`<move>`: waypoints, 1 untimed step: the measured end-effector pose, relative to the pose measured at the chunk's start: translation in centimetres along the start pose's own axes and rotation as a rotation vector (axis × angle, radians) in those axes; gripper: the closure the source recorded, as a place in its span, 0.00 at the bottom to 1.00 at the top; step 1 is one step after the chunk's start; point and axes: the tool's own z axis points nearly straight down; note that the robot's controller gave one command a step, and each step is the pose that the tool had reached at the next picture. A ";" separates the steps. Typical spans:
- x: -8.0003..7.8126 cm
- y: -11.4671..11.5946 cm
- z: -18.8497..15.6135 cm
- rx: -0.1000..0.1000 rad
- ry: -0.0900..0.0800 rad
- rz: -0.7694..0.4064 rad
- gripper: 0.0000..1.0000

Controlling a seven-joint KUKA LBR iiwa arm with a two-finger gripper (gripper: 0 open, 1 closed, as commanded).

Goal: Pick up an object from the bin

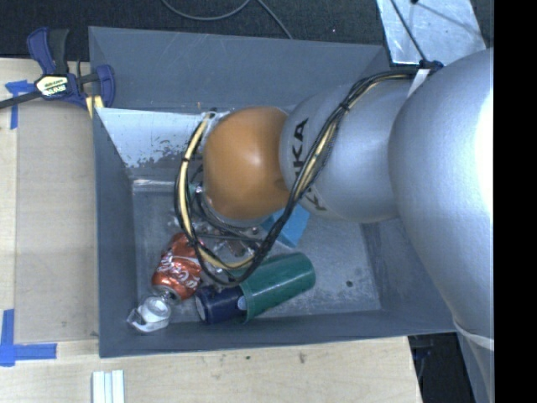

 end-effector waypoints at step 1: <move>-2.8 1.5 1.9 -0.001 0.007 -0.303 0.00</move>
Offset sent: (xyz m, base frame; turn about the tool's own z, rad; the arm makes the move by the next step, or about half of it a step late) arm -0.0124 0.0559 -0.0352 -0.3337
